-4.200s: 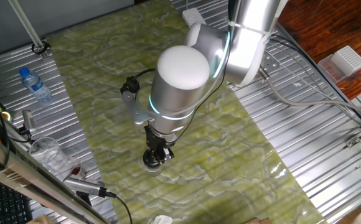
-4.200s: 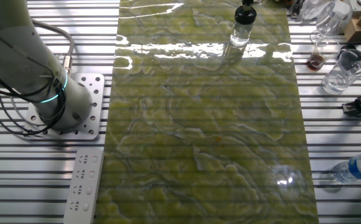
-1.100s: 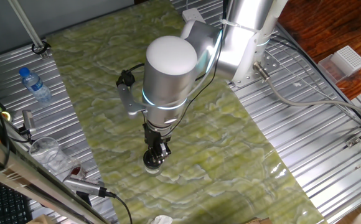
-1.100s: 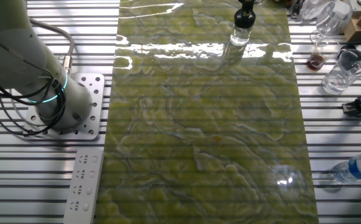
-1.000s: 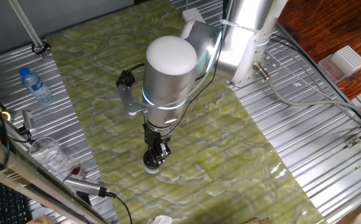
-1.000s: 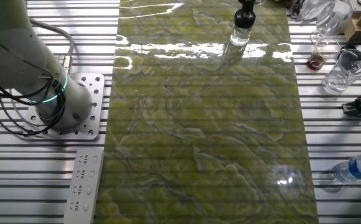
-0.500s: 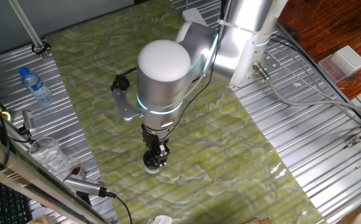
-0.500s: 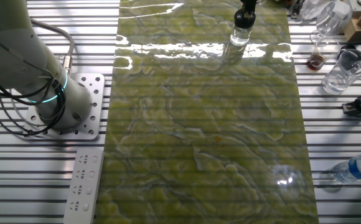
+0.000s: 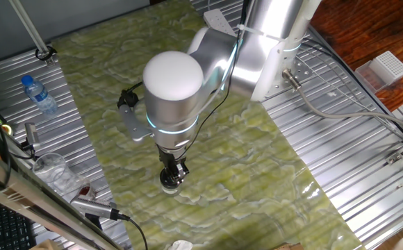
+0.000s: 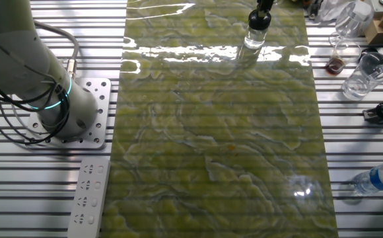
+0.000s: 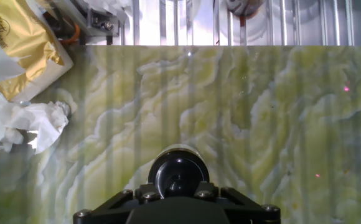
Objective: Screw the lid onto the jar
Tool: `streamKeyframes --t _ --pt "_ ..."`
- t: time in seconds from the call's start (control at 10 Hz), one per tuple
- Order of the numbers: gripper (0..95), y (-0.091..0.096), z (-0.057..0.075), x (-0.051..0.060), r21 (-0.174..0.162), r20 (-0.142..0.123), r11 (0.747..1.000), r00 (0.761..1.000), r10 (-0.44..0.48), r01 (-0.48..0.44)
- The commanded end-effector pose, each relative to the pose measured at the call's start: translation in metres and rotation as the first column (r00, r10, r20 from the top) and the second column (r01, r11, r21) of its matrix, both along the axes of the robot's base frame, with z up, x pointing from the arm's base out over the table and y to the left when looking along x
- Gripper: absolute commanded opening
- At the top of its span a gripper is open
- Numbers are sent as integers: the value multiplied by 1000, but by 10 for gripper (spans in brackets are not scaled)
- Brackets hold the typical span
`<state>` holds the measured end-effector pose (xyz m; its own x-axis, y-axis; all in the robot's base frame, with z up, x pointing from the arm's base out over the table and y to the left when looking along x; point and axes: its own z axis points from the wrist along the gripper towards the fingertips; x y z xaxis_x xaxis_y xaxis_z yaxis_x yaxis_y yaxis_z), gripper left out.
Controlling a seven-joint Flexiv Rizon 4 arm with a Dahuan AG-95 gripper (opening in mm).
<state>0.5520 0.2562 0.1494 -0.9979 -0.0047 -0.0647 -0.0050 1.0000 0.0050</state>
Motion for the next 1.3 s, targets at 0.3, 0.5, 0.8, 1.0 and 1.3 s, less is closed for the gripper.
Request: streamKeyframes --t 0.3,0.5,0.8,1.0,1.3 --pt "0 0 0 -1 0 -6 1000 1000 -6 6" --pt "0 0 0 -1 0 -7 1000 1000 -14 14" --pt "0 0 0 -1 -1 -22 1000 1000 -20 20" --pt "0 0 0 -1 -2 -31 1000 999 -22 22" --pt "0 0 2 -1 -2 -39 1000 999 -24 24"
